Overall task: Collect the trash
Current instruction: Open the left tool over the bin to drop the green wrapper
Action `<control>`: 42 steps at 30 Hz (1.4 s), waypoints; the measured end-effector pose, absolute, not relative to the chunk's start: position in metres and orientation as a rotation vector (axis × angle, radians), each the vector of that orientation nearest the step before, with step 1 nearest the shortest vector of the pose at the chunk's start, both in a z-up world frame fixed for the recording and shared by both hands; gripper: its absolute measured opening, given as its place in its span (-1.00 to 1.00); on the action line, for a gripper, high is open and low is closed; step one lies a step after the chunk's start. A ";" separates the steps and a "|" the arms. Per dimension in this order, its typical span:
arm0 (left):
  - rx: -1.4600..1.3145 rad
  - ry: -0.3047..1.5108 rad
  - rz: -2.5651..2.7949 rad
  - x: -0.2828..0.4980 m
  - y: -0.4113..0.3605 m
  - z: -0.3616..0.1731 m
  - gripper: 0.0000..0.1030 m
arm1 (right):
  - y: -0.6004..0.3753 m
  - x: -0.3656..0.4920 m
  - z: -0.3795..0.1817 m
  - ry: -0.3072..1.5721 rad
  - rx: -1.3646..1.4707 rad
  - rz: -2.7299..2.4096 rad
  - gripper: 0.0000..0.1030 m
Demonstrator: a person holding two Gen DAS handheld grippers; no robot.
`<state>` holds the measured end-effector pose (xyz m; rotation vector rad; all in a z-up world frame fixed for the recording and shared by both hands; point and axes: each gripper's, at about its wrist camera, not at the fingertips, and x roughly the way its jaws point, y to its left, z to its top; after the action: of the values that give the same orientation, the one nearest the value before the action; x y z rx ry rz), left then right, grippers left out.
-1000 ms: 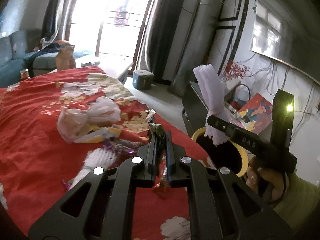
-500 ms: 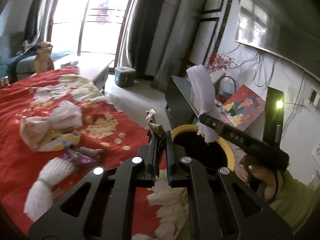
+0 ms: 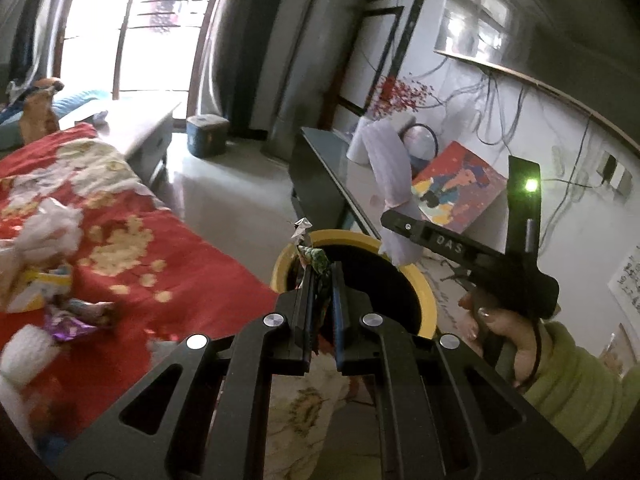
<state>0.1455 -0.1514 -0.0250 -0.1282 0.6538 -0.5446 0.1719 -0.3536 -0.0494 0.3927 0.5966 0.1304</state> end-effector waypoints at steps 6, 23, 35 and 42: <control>-0.107 0.687 -0.588 0.156 -0.180 -0.038 -0.92 | -0.376 0.179 -0.063 0.641 0.417 0.105 -0.29; -0.055 0.800 -0.637 0.195 -0.230 -0.086 -0.92 | -0.408 0.190 -0.096 0.737 0.512 0.079 -0.09; -0.096 0.742 -0.551 0.191 -0.211 -0.069 0.45 | -0.404 0.186 -0.087 0.699 0.462 0.021 0.43; -0.100 0.711 -0.485 0.182 -0.193 -0.058 0.79 | -0.389 0.176 -0.068 0.624 0.401 0.010 0.56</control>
<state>0.1821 -0.1934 -0.0576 -0.0998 0.7114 -0.4846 0.1757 -0.3892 -0.0675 0.4014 0.6245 0.0098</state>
